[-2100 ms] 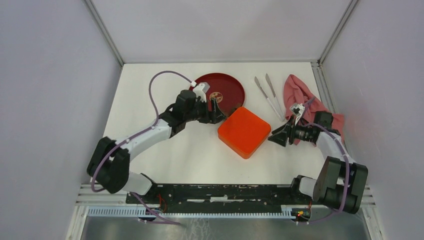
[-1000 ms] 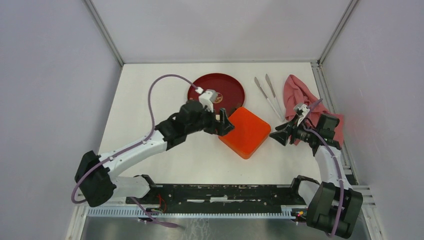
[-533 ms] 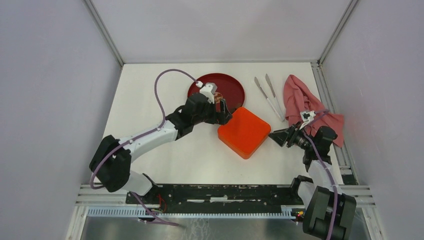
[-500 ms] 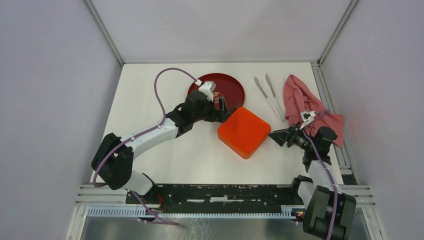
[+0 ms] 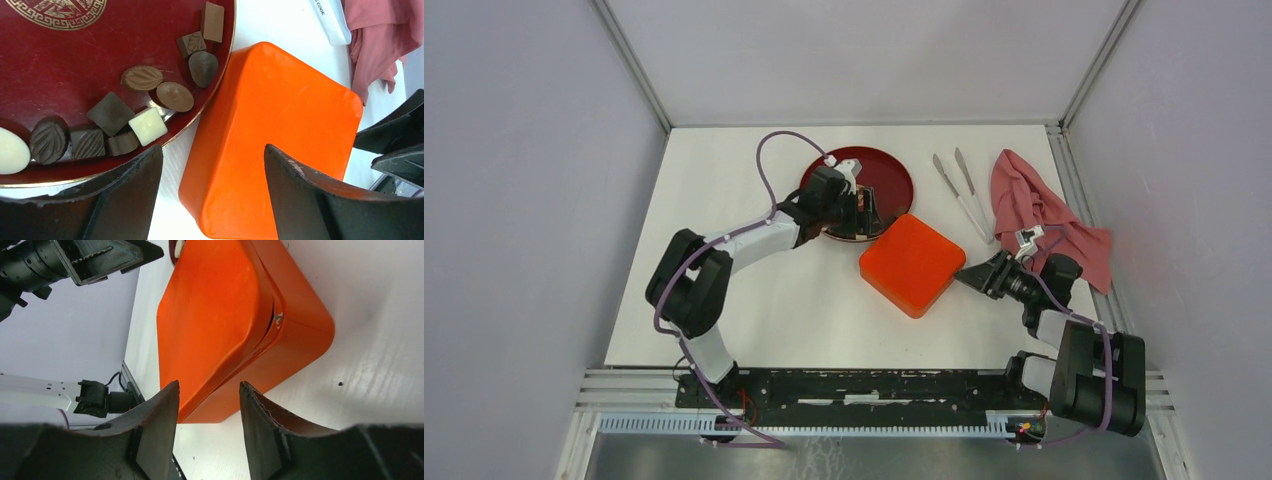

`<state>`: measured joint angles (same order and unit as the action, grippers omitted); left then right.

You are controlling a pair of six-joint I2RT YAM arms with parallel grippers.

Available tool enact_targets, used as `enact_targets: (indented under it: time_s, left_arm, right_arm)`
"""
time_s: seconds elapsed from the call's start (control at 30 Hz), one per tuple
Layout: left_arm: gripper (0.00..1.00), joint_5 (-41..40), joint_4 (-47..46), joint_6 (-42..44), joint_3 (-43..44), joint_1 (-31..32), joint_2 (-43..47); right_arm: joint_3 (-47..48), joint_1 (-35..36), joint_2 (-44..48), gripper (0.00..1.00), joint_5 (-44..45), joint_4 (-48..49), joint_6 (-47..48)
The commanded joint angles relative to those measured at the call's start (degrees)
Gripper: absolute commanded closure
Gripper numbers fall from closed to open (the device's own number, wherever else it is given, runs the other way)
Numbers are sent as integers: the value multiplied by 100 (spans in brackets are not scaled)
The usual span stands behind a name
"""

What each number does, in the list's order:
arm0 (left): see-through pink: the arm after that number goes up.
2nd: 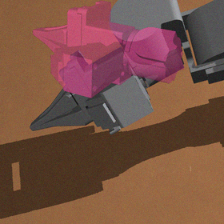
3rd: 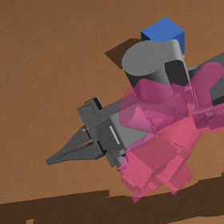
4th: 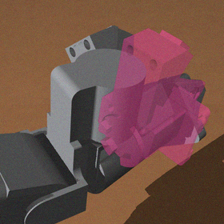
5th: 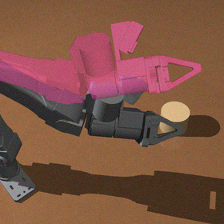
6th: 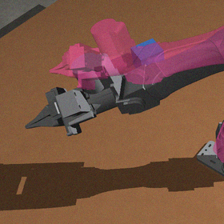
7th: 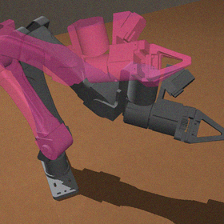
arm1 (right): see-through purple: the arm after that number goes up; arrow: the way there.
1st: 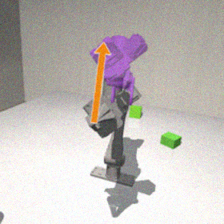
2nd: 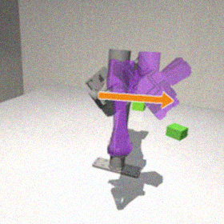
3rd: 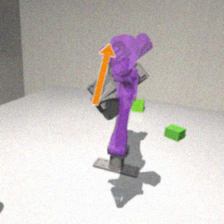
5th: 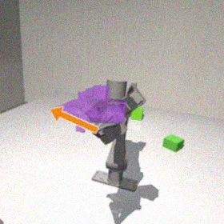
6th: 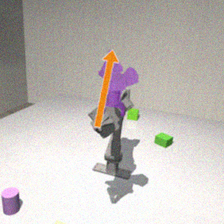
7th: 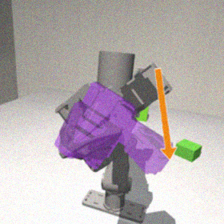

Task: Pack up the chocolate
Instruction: Adjust the packing box at the center of the board.

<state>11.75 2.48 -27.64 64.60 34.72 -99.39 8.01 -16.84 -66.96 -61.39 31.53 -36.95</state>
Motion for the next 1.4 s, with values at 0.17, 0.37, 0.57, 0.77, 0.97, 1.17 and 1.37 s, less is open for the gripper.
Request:
enact_targets:
  time_s: [0.17, 0.37, 0.57, 0.77, 0.97, 1.17, 1.37]
  left_arm:
    - [23, 264, 659, 191, 846, -11, -555]
    - [24, 310, 944, 184, 1019, 13, -756]
    - [25, 312, 1138, 193, 1096, 47, -871]
    - [27, 198, 1404, 206, 1331, 101, -1048]
    - [31, 51, 1629, 181, 1406, 202, -1123]
    - [36, 180, 1486, 88, 1101, 354, -928]
    - [44, 414, 1163, -121, 602, 441, -584]
  right_arm:
    - [316, 284, -535, 49, 1, 447, -199]
    - [317, 374, -733, 50, -53, 742, -533]
    - [291, 429, -812, 50, -135, 994, -855]
    - [311, 446, -969, 50, -163, 988, -1117]
    - [346, 449, -998, 50, -148, 1014, -1314]
    - [368, 461, -990, 51, -207, 1067, -1349]
    - [369, 514, -876, 52, -253, 1072, -1368]
